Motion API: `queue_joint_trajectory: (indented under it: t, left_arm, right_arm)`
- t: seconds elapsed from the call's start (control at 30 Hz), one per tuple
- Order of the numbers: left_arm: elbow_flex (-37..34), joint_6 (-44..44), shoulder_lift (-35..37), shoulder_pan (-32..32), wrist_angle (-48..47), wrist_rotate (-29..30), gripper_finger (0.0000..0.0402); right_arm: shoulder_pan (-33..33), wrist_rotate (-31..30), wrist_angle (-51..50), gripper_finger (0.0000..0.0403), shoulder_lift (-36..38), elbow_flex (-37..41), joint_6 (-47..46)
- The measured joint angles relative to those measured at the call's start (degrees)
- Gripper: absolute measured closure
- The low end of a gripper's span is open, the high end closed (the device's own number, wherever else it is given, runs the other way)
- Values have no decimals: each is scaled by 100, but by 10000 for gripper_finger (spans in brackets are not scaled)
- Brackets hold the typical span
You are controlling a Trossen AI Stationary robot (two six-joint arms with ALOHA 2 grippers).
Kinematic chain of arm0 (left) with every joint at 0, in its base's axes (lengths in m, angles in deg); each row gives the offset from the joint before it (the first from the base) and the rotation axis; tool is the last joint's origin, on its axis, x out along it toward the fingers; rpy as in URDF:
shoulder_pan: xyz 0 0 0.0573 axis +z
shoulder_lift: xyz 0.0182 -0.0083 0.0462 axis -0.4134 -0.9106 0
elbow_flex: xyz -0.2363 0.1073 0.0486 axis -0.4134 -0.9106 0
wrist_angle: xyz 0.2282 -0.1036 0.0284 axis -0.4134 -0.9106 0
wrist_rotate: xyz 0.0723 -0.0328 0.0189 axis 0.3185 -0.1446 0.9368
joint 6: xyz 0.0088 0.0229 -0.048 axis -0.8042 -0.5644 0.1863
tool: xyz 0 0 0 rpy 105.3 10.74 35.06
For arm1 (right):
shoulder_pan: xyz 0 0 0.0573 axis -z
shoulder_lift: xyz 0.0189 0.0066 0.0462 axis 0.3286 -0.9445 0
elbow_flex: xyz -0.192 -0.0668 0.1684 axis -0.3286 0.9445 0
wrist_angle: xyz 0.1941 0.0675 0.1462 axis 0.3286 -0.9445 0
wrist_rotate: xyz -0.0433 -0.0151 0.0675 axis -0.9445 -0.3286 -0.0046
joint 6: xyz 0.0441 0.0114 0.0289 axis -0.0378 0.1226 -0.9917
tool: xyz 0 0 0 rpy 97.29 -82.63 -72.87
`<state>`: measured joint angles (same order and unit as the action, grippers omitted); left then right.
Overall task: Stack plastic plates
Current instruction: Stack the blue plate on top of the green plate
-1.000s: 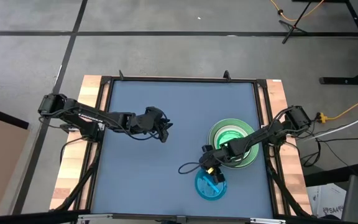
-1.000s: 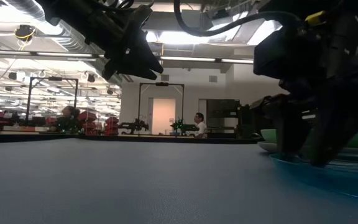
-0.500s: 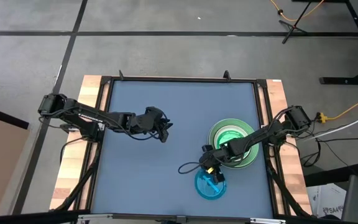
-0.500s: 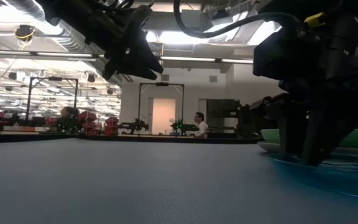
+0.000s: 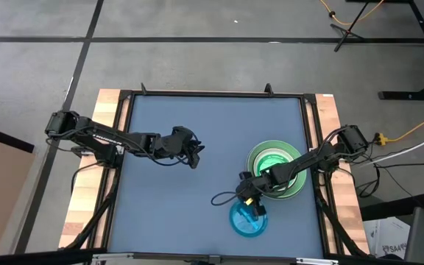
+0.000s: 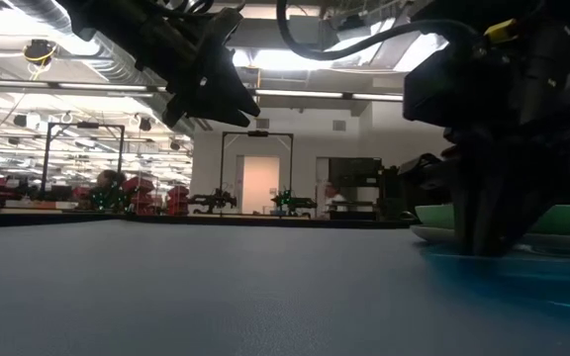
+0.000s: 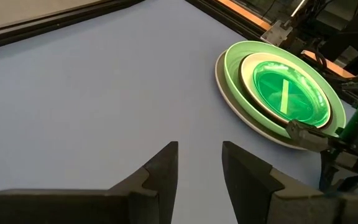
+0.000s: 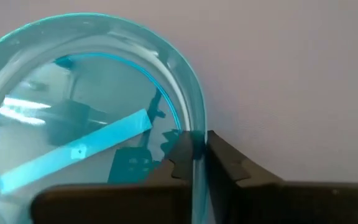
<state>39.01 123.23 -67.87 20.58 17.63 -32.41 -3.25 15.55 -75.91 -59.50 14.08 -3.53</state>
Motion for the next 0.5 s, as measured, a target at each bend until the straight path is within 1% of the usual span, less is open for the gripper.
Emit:
queue_joint_trajectory:
  t: [0.1,0.27,0.33,0.5]
  left_arm:
    - [0,-1,1,0,0,0,284]
    - [0,3,0,-8,0,0,284]
    - [0,0,0,-37,0,0,284]
    - [0,-2,28,-174,12,-2,284]
  right_arm:
    - [-2,45,-39,397,2,-41,-2]
    - [-15,190,-98,397,-15,-265,2]
    - [-15,340,-107,401,-15,-397,-34]
    - [-13,605,-108,402,-15,-718,-485]
